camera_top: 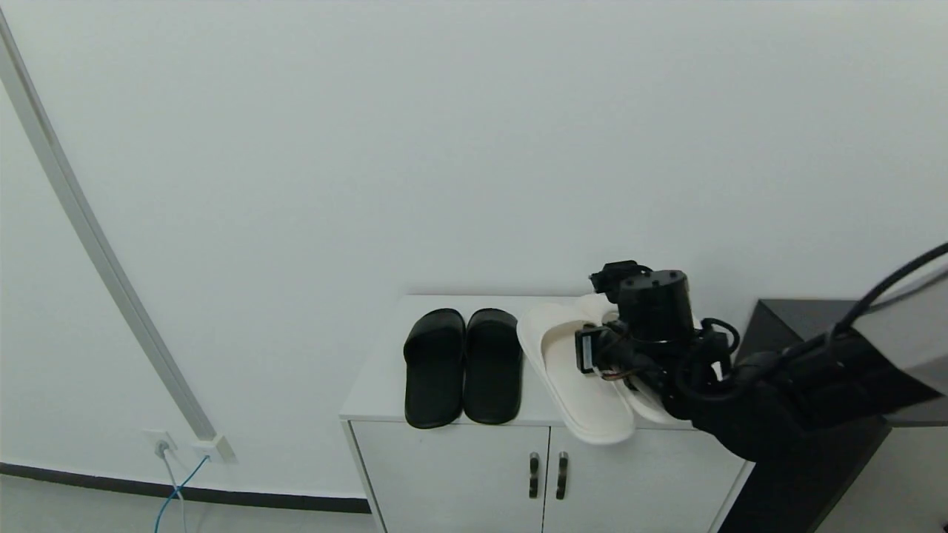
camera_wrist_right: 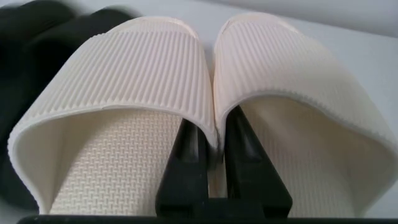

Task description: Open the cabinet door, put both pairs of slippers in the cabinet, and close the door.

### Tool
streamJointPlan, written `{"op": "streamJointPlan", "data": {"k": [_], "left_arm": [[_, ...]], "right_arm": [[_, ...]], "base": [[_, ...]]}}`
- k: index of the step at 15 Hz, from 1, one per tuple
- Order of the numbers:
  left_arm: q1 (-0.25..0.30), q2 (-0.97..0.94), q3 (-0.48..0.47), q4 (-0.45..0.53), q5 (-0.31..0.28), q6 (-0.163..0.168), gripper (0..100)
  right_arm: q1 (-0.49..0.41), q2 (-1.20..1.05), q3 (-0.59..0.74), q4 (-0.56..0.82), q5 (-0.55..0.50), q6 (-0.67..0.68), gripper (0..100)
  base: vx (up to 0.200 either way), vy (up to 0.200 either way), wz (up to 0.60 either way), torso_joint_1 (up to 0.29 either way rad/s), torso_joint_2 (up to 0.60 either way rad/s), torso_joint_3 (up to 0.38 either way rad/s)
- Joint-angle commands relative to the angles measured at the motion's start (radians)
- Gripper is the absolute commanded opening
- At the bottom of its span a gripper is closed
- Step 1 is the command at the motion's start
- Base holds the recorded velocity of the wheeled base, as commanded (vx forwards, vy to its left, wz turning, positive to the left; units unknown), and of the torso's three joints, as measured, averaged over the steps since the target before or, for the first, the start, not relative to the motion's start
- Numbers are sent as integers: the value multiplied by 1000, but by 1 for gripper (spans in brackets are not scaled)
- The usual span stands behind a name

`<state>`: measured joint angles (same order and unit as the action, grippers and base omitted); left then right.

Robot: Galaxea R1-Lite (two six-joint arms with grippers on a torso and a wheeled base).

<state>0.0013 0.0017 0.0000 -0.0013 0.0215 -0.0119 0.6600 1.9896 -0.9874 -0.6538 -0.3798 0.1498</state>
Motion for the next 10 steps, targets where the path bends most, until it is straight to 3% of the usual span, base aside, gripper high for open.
{"op": "streamJointPlan", "data": {"k": [1,4,10], "left_arm": [[0,0,0,0,0,0,0],[0,0,0,0,0,3,0],[0,0,0,0,-2,4,0]], "right_arm": [[13,-268,265,-73,254,-70,0],[-3,-383,406,-121,509,-164,0],[-5,-433,492,-158,674,-342,0]], "base": [[0,0,0,0,0,0],[0,0,0,0,0,0],[0,0,0,0,0,0]]}}
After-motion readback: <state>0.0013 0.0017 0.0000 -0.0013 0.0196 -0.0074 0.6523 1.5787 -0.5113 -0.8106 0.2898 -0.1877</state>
